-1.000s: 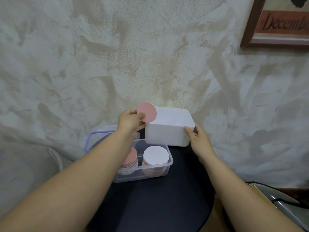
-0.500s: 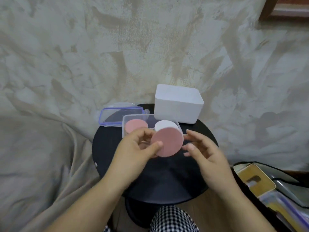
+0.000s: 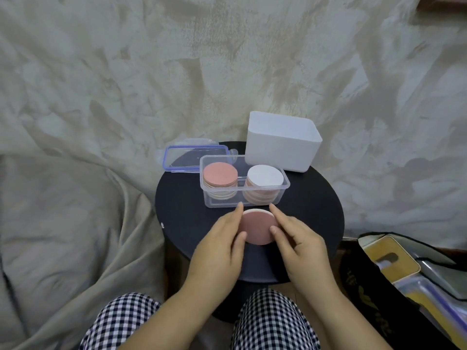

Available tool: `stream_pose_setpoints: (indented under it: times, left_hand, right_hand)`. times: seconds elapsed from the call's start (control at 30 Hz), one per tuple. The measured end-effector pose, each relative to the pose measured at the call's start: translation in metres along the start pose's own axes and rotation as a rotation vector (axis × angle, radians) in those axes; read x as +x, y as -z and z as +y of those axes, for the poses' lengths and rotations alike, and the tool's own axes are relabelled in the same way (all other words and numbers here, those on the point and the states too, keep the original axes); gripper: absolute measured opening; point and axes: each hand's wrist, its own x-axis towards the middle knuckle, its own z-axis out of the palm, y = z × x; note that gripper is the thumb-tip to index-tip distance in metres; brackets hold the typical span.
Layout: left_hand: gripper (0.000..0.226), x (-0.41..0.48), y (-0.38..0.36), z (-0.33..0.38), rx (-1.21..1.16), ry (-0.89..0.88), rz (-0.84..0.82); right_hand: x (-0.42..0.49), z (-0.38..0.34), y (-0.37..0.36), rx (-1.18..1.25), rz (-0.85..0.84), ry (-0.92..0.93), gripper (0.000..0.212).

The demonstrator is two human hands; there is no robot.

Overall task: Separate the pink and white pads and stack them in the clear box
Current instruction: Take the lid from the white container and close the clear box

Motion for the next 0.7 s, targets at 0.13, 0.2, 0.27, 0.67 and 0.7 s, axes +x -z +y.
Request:
stream_pose_setpoints:
  times: [0.13, 0.2, 0.27, 0.67, 0.7]
  left_hand:
    - [0.069, -0.009, -0.005, 0.002, 0.077, -0.009, -0.027]
    - [0.054, -0.009, -0.003, 0.002, -0.032, -0.023, 0.093]
    - [0.033, -0.009, 0.0, -0.001, -0.091, -0.037, 0.263]
    - [0.019, -0.016, -0.001, -0.004, -0.165, 0.002, 0.426]
    - [0.018, -0.016, -0.001, -0.003, -0.173, 0.001, 0.433]
  right_hand:
    - [-0.009, -0.001, -0.007, -0.049, 0.016, 0.075, 0.047]
    - [-0.011, -0.003, -0.006, -0.048, 0.048, 0.108, 0.044]
    - [-0.01, -0.005, -0.004, -0.033, 0.079, 0.126, 0.043]
    - [-0.016, -0.012, -0.01, -0.001, 0.214, 0.102, 0.033]
    - [-0.016, -0.012, -0.01, -0.004, 0.216, 0.109, 0.033]
